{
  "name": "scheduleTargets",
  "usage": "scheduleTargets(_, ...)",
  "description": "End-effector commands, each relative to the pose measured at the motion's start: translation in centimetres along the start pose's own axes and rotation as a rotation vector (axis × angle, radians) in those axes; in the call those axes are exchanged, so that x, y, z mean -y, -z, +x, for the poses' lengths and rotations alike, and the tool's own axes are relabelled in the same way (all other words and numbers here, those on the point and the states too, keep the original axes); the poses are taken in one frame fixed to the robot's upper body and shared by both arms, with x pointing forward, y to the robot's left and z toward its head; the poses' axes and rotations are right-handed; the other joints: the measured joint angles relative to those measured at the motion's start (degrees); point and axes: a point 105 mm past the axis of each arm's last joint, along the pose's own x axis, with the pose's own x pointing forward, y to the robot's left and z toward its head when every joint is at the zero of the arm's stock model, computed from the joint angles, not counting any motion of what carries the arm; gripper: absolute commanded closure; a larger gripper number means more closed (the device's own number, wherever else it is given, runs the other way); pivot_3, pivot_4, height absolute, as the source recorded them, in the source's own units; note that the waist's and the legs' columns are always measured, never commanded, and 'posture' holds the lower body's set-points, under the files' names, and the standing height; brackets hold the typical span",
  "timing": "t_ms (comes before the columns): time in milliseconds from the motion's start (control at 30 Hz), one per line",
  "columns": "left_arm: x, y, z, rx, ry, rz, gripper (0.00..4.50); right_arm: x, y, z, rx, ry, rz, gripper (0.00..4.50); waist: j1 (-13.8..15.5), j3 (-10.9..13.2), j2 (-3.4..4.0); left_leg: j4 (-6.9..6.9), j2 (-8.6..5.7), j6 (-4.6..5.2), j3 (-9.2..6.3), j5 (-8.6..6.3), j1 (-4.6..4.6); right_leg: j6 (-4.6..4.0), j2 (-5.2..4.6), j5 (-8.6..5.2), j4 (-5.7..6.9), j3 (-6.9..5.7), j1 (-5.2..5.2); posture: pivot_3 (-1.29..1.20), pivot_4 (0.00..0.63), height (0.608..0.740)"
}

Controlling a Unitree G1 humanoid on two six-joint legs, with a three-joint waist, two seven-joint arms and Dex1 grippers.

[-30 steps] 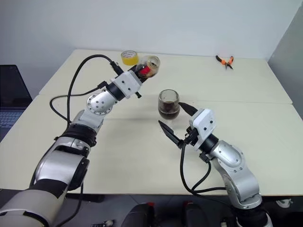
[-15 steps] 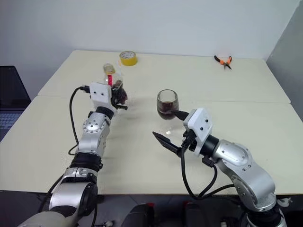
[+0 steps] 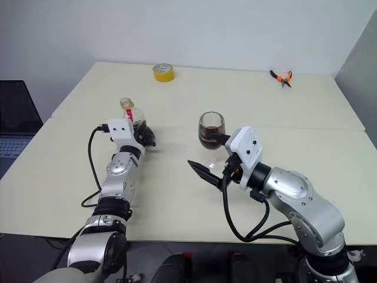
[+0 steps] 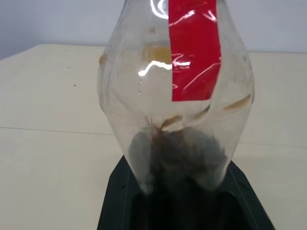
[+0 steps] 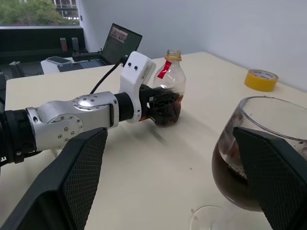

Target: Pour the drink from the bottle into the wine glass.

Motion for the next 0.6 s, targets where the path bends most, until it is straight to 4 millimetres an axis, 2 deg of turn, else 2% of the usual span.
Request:
scheduleTargets(33,0.67,-0.49,0.28,0.029,0.017,-0.008,3.83,-0.09,-1.05,-0.02,0.034,-0.005,-0.027,0.00,0.00,-0.01,0.00,0.00,0.00,0.00,0.00,0.00,0.00,0.00,0.00,0.00,0.00,0.00,0.00,0.00,0.150,0.740)
scheduleTargets(167,0.74,-0.13,0.25,0.021,0.015,-0.002,3.83,-0.08,-0.92,0.01,0.028,-0.005,-0.032,0.00,0.02,-0.03,0.00,0.00,0.00,0.01,-0.02,0.00,0.00,0.00,0.00,0.00,0.00,-0.02,0.02,0.00,0.150,0.740)
scheduleTargets(533,1.15,-0.70,-0.38,0.064,0.060,0.019,0.20,0.13,-0.61,-0.11,0.023,0.000,-0.031,0.00,-0.04,-0.03,-0.01,-0.01,0.01,0.01,-0.02,0.00,0.00,0.00,0.01,0.00,-0.01,-0.01,0.00,0.00,0.150,0.740)
scheduleTargets(600,1.10,-0.78,-0.54,0.069,0.064,0.022,0.02,0.19,-0.53,-0.17,0.022,0.002,-0.033,0.00,-0.04,-0.03,-0.01,-0.01,0.01,0.01,-0.02,0.00,0.00,0.00,0.01,0.00,-0.01,-0.01,0.01,0.00,0.150,0.740)
